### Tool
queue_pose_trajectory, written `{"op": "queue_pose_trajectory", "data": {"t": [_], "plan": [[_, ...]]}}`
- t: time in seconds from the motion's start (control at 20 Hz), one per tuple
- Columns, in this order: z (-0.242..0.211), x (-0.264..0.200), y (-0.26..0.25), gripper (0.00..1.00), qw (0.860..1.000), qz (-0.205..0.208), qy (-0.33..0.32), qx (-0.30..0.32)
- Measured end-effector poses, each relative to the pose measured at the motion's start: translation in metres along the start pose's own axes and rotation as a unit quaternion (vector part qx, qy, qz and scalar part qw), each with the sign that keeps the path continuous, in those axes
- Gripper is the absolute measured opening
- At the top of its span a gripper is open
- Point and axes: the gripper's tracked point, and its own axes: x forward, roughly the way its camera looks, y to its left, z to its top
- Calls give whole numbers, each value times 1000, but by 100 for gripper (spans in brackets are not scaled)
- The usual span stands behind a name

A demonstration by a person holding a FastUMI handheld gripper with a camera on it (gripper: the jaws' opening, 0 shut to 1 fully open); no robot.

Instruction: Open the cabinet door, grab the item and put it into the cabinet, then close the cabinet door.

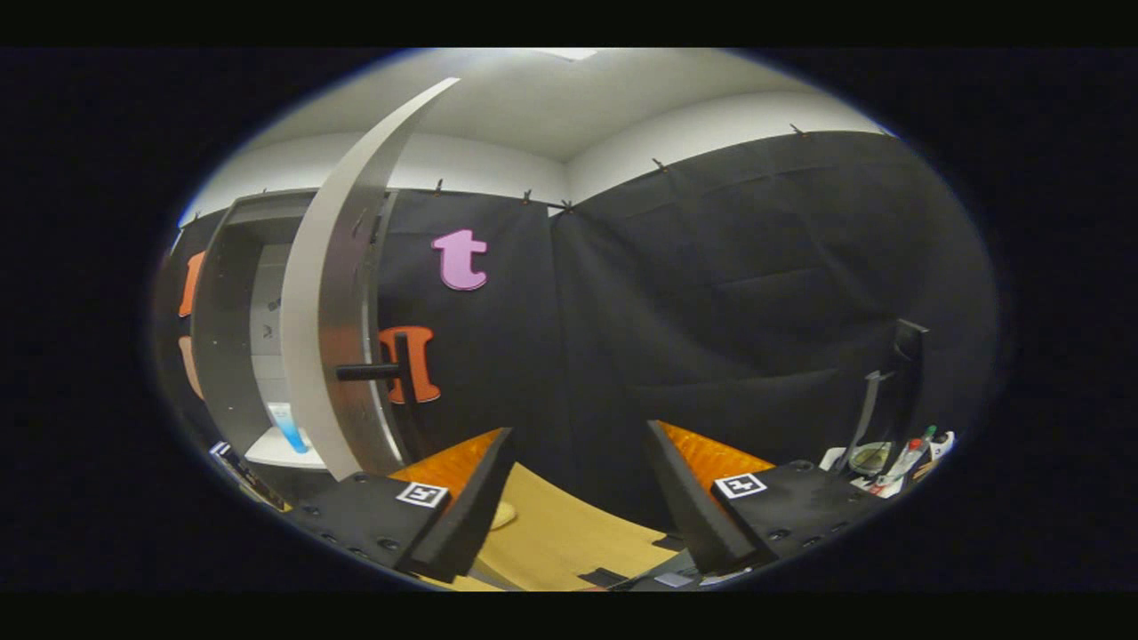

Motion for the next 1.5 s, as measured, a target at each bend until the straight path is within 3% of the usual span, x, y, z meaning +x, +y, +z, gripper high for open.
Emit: {"op": "queue_pose_trajectory", "data": {"t": [0.2, 0.55, 0.85, 1.3, 1.5], "plan": [[3, 1, 5, 92, 1000, 13, -2, 13], [2, -2, 6, 92, 1000, 2, -8, -4], [-2, -31, 33, 92, 1000, -1, -4, 7], [-7, -75, 102, 92, 1000, 26, -1, -3], [-11, -87, 149, 92, 998, 64, 8, -2]]}}
